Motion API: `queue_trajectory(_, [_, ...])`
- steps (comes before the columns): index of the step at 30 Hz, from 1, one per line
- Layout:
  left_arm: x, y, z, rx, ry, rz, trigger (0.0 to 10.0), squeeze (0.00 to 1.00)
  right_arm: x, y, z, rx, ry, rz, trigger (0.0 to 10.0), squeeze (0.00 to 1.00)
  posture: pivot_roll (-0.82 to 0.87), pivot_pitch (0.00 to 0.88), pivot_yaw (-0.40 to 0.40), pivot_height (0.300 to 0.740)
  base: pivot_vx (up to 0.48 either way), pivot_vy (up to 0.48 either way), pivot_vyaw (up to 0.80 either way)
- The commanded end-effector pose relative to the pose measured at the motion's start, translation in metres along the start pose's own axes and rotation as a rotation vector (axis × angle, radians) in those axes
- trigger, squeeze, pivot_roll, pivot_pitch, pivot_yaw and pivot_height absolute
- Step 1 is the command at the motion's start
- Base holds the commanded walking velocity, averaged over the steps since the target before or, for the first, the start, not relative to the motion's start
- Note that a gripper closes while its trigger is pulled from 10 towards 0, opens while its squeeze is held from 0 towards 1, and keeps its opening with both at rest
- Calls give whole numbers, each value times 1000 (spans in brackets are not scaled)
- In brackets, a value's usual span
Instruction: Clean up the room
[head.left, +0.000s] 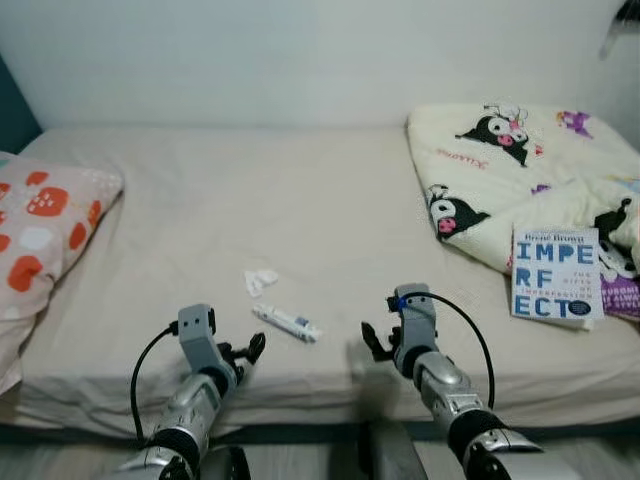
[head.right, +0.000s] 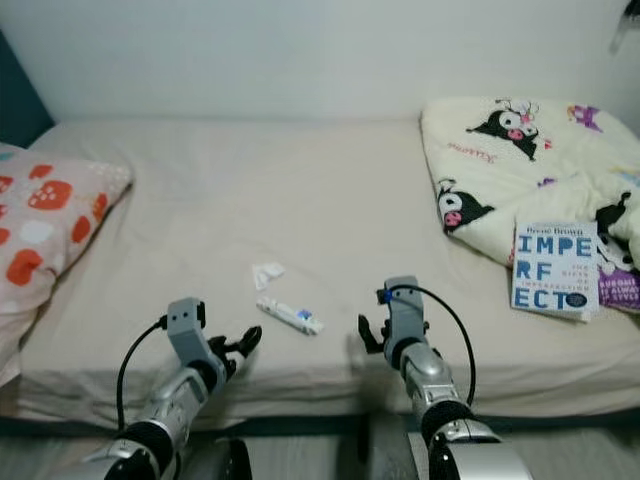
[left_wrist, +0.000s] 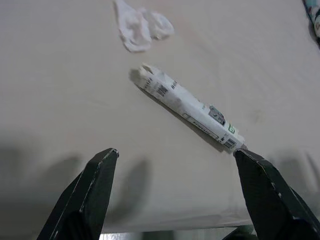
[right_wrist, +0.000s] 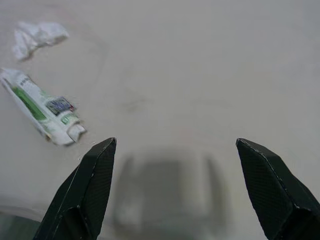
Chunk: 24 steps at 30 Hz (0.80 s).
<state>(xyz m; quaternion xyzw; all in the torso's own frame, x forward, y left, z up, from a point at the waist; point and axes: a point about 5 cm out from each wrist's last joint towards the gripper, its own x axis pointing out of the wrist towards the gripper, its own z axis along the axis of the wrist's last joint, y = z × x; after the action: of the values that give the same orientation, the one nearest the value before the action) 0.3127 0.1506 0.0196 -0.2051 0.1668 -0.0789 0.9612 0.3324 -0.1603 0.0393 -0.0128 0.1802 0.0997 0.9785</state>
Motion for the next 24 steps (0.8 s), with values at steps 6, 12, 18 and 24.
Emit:
queue_trajectory(6, [0,-5,-2,5,-5,-26,10000,0,0,4,0,-25,0,47,10000,0,-86,118,8,556,0,0,0])
queue_trajectory(12, [-5,6,7,27,-77,-14,10000,0,12,4,45,-23,-96,117,10000,0,-25,190,-1,531,0,0,0])
queue_trajectory(18, [-14,18,14,58,-136,13,10000,0,18,20,67,-34,-145,222,10000,0,19,247,-7,521,0,0,0])
queue_trajectory(24, [-41,54,42,158,-289,222,10000,0,23,43,89,-89,-172,344,10000,0,95,341,-19,521,0,0,0])
